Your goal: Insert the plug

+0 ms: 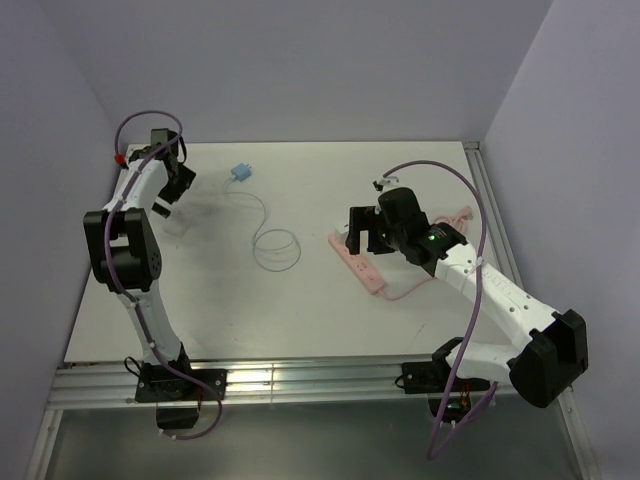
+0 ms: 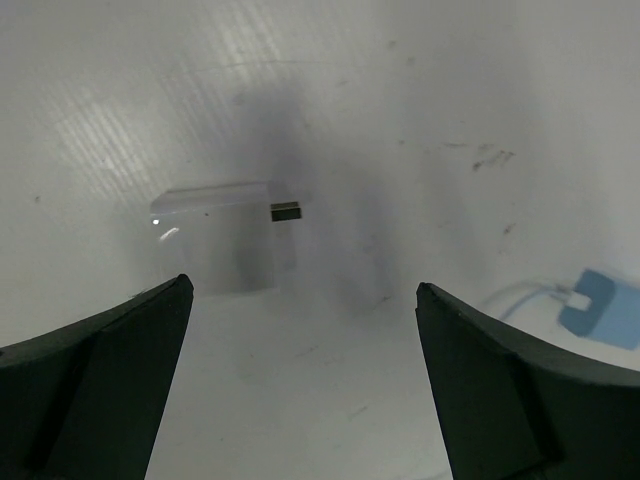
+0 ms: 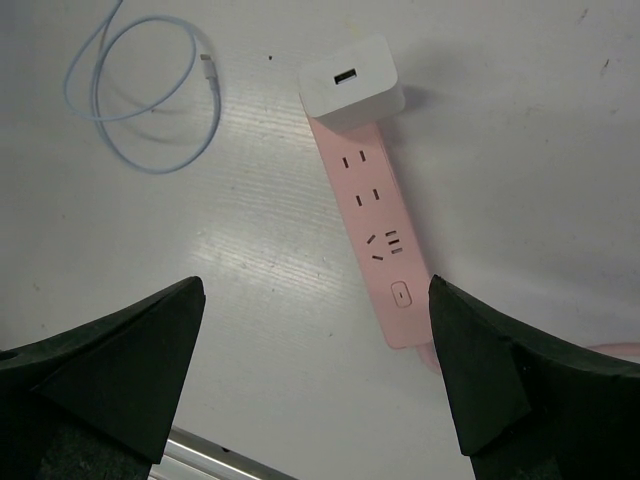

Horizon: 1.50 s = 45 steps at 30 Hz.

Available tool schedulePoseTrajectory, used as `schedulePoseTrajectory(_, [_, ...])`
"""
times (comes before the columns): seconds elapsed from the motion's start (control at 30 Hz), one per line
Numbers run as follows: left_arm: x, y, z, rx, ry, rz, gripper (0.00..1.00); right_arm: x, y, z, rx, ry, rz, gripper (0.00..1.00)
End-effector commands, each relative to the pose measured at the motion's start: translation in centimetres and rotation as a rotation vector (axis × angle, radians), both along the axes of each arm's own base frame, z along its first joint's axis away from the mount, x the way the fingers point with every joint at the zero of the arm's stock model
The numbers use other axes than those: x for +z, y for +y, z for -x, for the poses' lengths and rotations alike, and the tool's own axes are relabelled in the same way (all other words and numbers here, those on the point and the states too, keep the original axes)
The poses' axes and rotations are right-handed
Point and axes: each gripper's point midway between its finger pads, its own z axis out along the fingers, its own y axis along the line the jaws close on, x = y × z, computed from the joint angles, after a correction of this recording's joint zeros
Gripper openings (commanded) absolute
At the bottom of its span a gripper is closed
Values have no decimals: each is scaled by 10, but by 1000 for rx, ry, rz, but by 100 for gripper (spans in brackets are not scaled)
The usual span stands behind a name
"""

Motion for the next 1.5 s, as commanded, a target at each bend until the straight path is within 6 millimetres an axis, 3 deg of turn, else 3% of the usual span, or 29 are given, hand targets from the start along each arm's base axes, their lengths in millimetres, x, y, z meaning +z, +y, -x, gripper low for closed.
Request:
schedulePoseTrajectory(0.0, [-11,17,19,138,91,-55,99,3,6,0,28,-28,-16,100])
schedulePoseTrajectory(0.13, [-31,19,21,157,128,-19,99,2,4,0,24,-34,-12,100])
schedulePoseTrajectory(0.4, [-45,26,31,217,155,-17,97,0,2,2,17,-28,-11,100])
schedulePoseTrajectory(0.6, [-60,20,34,213,174,24,94,1,4,4,17,-23,-19,100])
schedulePoseTrajectory(0.8, [-72,16,33,197,185,46,90,0,5,6,17,-19,-18,100])
schedulePoseTrajectory(1.0, [-81,14,31,173,183,60,79,3,8,8,21,-23,-20,100])
schedulePoseTrajectory(1.03, [-83,13,31,169,186,65,72,3,9,8,23,-24,-20,100])
schedulePoseTrajectory(1.1, [-85,12,30,156,183,71,69,4,9,9,21,-23,-18,100])
schedulePoseTrajectory(1.2, [-87,8,25,118,174,99,42,5,9,10,20,-22,-17,100])
schedulePoseTrajectory(1.23, [-85,6,24,110,169,110,25,7,10,11,21,-26,-21,100])
schedulePoseTrajectory(1.33, [-75,1,21,72,136,128,1,9,10,13,20,-30,-26,100])
schedulePoseTrajectory(1.47, [-41,-10,14,-3,26,152,0,13,7,13,2,-37,-28,100])
